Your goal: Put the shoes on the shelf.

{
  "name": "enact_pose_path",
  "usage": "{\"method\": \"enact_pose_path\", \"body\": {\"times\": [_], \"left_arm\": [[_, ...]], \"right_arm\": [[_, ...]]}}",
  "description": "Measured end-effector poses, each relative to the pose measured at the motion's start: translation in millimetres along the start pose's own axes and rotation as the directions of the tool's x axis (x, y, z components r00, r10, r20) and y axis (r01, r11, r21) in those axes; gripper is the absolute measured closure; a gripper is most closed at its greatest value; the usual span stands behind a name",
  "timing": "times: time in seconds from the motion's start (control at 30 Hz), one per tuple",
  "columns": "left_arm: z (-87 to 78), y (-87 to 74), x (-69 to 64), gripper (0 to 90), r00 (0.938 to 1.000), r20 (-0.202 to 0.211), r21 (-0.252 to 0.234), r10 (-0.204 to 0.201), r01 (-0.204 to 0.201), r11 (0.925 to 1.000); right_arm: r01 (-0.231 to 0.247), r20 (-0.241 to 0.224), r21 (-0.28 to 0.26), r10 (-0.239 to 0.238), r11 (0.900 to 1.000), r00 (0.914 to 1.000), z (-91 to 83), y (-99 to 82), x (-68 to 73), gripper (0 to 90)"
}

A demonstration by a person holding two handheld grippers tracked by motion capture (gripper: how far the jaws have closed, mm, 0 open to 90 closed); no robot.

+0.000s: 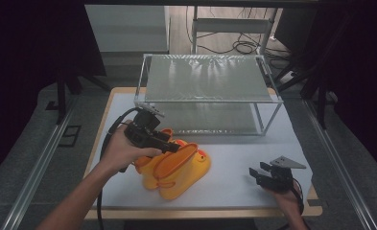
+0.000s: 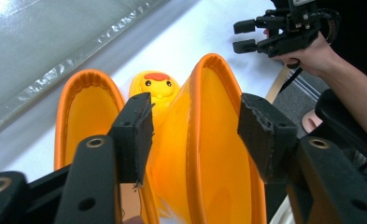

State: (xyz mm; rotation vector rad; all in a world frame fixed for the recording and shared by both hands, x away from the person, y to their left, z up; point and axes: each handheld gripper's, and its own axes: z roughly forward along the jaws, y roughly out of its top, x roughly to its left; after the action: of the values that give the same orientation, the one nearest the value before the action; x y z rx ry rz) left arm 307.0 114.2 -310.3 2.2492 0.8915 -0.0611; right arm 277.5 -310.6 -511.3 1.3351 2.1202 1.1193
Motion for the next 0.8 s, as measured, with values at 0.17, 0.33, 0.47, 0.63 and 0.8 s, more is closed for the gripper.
{"method": "enact_pose_path", "body": {"times": [0.17,0.33,0.47,0.63,0.8], "left_arm": [[-4.4,-1.7,3.5,43.9,0.9999,0.001,-0.011,-0.011,0.011,0.9999],[-6.9,-5.6,12.6,42.7,0.9991,0.017,0.01,-0.038,0.037,0.9992],[-3.8,-8.5,15.6,40.5,0.9984,0.025,0.037,-0.05,0.049,0.9981],[3.3,-8.3,16.6,37.1,0.9979,0.034,0.081,-0.055,0.053,0.9953],[13.3,-7.9,16.3,35.4,0.9988,0.02,0.123,-0.046,0.043,0.9915]], "right_arm": [[-0.004,0.007,-0.003,0.004,1.0,1.0,-0.3,0.1,-0.7,43.6],[-0.006,0.008,0.0,0.006,1.0,1.0,0.0,0.0,0.1,43.6],[-0.005,0.007,0.001,0.005,1.0,1.0,1.3,-0.3,-0.1,43.6],[-0.007,0.008,0.003,0.007,1.0,0.9999,1.4,-0.5,0.3,43.6],[-0.005,0.008,0.003,0.005,1.0,1.0,1.3,-0.3,-0.1,43.6]]}}
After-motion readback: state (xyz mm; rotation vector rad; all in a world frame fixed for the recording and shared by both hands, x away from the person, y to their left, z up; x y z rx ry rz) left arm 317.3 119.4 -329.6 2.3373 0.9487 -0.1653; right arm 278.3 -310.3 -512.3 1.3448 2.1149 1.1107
